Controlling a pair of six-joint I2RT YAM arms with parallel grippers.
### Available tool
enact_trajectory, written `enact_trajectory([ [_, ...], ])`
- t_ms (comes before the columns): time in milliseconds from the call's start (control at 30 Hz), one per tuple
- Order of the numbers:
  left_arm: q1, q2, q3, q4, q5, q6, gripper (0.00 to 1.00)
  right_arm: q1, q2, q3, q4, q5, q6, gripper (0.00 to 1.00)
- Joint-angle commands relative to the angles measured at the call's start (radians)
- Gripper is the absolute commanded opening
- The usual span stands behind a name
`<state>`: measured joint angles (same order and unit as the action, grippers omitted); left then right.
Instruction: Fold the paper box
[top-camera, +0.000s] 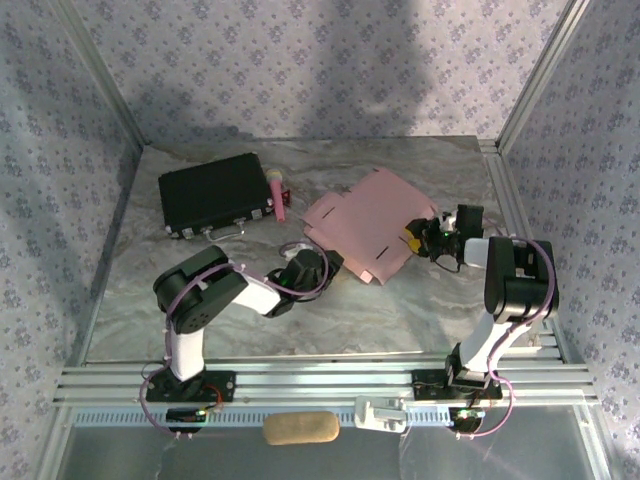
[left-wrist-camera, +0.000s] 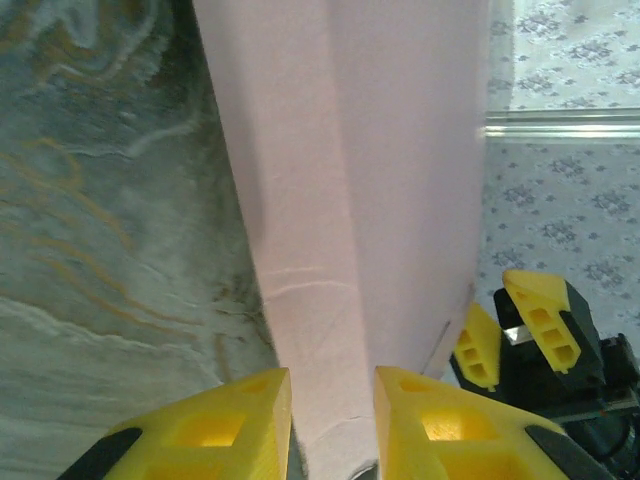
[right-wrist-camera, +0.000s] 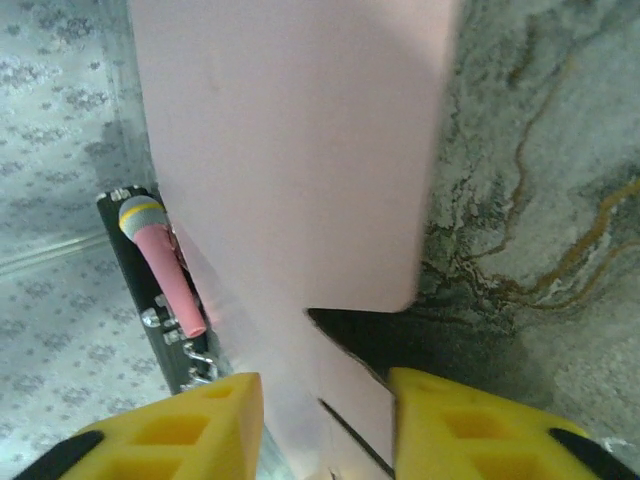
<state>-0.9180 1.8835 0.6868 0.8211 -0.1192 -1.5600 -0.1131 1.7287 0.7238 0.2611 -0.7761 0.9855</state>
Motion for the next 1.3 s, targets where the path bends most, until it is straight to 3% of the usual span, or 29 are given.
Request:
enact_trajectory([
  [0,0.001,-0.058,-0.009,-0.049,0.01,0.03,0.28,-0.012,0.028,-0.029,0.085,-0.04,0.038,0.24],
  [133,0.004,-0.084,-0.024,-0.065,0.003,0.043,0.28,-0.015,0.002,-0.037,0.086,-0.024,0.059,0.0],
  [333,0.022,-0.119,-0.07,-0.033,0.008,0.058,0.48,-0.016,-0.128,-0.027,0.024,-0.002,0.098,0.0],
  [500,0.039,-0.121,-0.087,0.003,0.03,0.058,0.56,-0.014,-0.178,0.068,-0.236,0.041,-0.002,0.0],
  [633,0.048,-0.119,-0.069,-0.028,0.053,0.066,0.55,-0.022,-0.128,0.062,-0.205,0.039,-0.046,0.27],
  [733,0.063,-0.122,-0.044,-0.066,0.067,0.087,0.54,-0.019,-0.057,0.072,-0.143,-0.002,-0.059,0.39],
  [933,0.121,-0.167,0.048,-0.258,0.073,0.192,0.45,-0.013,0.044,0.099,-0.089,-0.031,-0.082,0.42],
  [1067,0.178,-0.19,0.187,-0.512,0.052,0.341,0.43,-0.014,0.083,0.119,-0.087,-0.037,-0.097,0.42],
  [1267,0.297,-0.101,0.336,-0.677,0.083,0.467,0.42,-0.009,0.112,0.124,-0.05,-0.062,-0.094,0.42],
])
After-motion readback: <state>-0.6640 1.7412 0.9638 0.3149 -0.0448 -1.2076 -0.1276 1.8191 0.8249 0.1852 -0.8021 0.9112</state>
